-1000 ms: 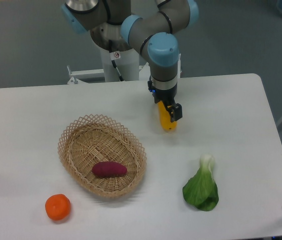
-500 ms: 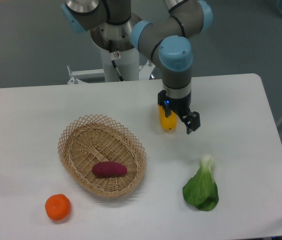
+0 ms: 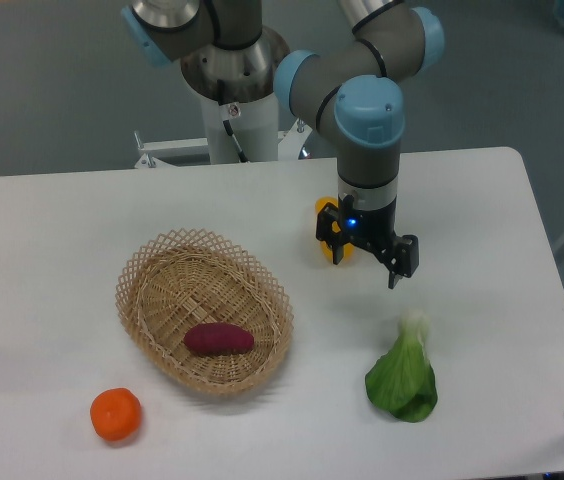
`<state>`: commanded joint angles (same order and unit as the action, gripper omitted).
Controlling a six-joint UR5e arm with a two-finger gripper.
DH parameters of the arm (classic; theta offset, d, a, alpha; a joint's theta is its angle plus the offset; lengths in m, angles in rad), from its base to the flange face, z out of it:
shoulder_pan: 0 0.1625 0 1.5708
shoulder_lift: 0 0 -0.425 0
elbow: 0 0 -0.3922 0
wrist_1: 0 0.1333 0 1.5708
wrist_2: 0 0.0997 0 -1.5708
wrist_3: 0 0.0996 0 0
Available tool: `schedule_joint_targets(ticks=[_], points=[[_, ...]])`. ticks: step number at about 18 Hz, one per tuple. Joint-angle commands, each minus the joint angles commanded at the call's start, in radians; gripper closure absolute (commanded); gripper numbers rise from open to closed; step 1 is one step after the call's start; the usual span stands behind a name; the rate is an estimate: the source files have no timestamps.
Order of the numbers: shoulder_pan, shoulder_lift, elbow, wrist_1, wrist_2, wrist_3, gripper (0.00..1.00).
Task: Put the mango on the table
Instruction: 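Raise the open gripper and move it away from the mango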
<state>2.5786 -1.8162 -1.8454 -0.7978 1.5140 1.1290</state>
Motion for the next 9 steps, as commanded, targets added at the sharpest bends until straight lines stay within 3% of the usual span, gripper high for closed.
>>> schedule_joint_targets(ticks=[3, 7, 9], points=[[0.018, -0.009, 0.047, -0.029, 0.008, 0.089, 0.00], [0.041, -0.011, 0.063, -0.072, 0.069, 0.326, 0.00], [0.043, -0.017, 0.086, -0.092, 0.123, 0.334, 0.00]])
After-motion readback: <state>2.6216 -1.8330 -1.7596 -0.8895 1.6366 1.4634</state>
